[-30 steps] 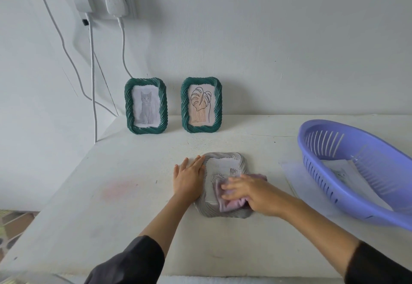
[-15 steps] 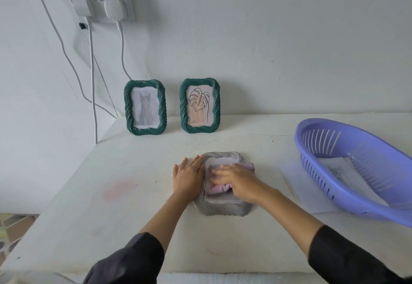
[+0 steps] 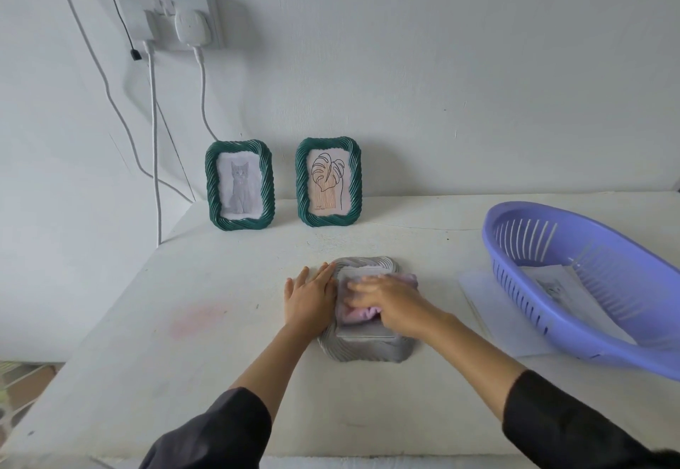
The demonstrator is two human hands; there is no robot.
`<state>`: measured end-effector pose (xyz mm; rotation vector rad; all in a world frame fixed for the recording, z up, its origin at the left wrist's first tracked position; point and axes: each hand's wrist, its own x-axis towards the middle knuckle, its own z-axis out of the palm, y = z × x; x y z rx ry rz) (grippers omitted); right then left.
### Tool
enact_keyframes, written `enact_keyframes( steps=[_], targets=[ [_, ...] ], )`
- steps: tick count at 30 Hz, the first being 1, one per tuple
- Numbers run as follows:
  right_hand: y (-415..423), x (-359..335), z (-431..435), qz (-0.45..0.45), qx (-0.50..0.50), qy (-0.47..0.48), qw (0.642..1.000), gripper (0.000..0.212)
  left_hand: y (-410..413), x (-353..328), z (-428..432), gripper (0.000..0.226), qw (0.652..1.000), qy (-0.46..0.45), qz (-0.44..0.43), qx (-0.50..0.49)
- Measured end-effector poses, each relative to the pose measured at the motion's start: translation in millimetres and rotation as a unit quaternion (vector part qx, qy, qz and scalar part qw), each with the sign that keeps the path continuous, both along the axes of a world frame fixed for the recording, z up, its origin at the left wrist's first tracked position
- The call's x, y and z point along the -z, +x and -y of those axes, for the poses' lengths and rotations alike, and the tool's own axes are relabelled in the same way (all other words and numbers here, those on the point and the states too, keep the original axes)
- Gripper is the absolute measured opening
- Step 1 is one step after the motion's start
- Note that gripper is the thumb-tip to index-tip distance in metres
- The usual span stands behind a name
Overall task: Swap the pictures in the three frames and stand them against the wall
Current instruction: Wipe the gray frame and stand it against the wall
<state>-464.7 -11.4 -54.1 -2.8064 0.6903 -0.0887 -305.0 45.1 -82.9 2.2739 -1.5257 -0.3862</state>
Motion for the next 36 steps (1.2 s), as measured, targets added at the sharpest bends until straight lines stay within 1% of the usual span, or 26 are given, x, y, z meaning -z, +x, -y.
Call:
enact_keyframes(
  steps=[2,3,6,8,10,11,12,13,14,15,16,17,18,20,21,23,24,25,26,28,29,32,33,35,36],
  targets=[
    [-8.9,5.7,-12.4,-0.007,-0.055,0.006,0.998,0.053,0.7,0.1,-0.7,0.045,1.0,-0.002,-0.003,0.002],
    [-17.9,6.4,-15.0,-0.012,-0.062,0.012,0.998,0.051,1.0,-0.1,-0.9,0.045,1.0,-0.002,-0.005,0.001],
    [-46.4,-4.7,-7.5,-0.048,-0.043,0.008,0.998,0.047,-0.4,-3.2,-0.5,0.045,1.0,0.002,-0.011,0.005],
    [-58.2,-11.9,5.5,-0.061,-0.001,-0.005,0.998,0.05,-0.8,-4.9,0.4,0.045,1.0,0.005,-0.017,0.006],
    [-60.6,-15.6,16.2,-0.017,0.067,0.014,0.998,0.056,0.8,-6.8,2.2,0.044,1.0,0.01,-0.025,0.005],
    [-58.6,-16.9,19.9,0.041,0.115,0.046,0.991,0.059,1.8,-8.5,3.3,0.044,0.999,0.018,-0.03,0.005],
    [-54.9,-19.7,22.2,0.123,0.166,0.092,0.974,0.06,2.2,-10.7,4.4,0.044,0.999,0.031,-0.033,0.004],
    [-50.6,-25.1,22.7,0.214,0.213,0.136,0.944,0.058,1.3,-14.0,5.6,0.044,0.998,0.046,-0.032,0.0],
    [-45.4,-32.6,21.8,0.3,0.255,0.174,0.903,0.051,-1.3,-18.3,6.6,0.044,0.998,0.057,-0.03,-0.011],
    [-40.2,-39.8,20.1,0.368,0.292,0.218,0.856,0.041,-5.8,-23.6,7.4,0.045,0.997,0.06,-0.027,-0.029],
    [-33.9,-45.7,17.8,0.414,0.315,0.277,0.808,0.032,-12.3,-30.0,7.8,0.045,0.997,0.049,-0.027,-0.049],
    [-27.6,-49.4,14.5,0.441,0.322,0.352,0.76,0.026,-20.9,-37.6,7.1,0.048,0.997,0.023,-0.034,-0.065],
    [-21.3,-50.7,10.5,0.45,0.318,0.431,0.714,0.022,-31.6,-44.9,5.8,0.053,0.996,-0.012,-0.054,-0.074],
    [-10.7,-47.7,1.1,0.439,0.307,0.565,0.627,0.01,-54.0,-57.3,2.3,0.064,0.986,-0.077,-0.135,-0.059],
    [-6.6,-47.2,-5.1,0.42,0.312,0.605,0.6,0.019,-63.6,-61.6,0.2,0.069,0.976,-0.096,-0.188,-0.046],
    [-2.0,-41.9,-11.1,0.395,0.297,0.65,0.578,0.049,-73.4,-64.1,-3.8,0.077,0.956,-0.105,-0.271,-0.038],
    [-0.8,-39.4,-12.7,0.387,0.28,0.662,0.577,0.06,-72.6,-64.1,-5.9,0.079,0.95,-0.103,-0.29,-0.044],
    [-0.8,-36.8,-13.6,0.384,0.266,0.662,0.585,0.068,-69.7,-64.8,-8.2,0.079,0.95,-0.098,-0.292,-0.047],
    [-0.9,-36.4,-15.1,0.389,0.256,0.659,0.591,0.072,-65.6,-65.7,-10.3,0.076,0.953,-0.095,-0.283,-0.044],
    [-3.0,-27.6,-12.9,0.399,0.251,0.643,0.604,0.074,-53.7,-69.5,-15.8,0.07,0.962,-0.1,-0.253,-0.028],
    [-4.3,-23.5,-10.8,0.404,0.266,0.61,0.627,0.072,-44.5,-71.8,-19.5,0.069,0.967,-0.104,-0.232,-0.025],
    [-14.3,-16.0,-10.0,0.371,0.304,0.476,0.737,0.061,6.3,-72.1,-31.7,0.07,0.986,-0.096,-0.12,-0.07],
    [-18.4,-11.7,-9.2,0.358,0.315,0.434,0.764,0.061,28.9,-68.2,-37.1,0.071,0.99,-0.072,-0.071,-0.096],
    [-27.0,-1.9,-9.2,0.319,0.343,0.349,0.811,0.063,68.9,-53.4,-49.1,0.072,0.99,0.012,0.017,-0.137],
    [-30.4,2.0,-10.6,0.299,0.356,0.314,0.828,0.058,81.2,-45.2,-54.9,0.073,0.987,0.053,0.043,-0.144]
  ],
)
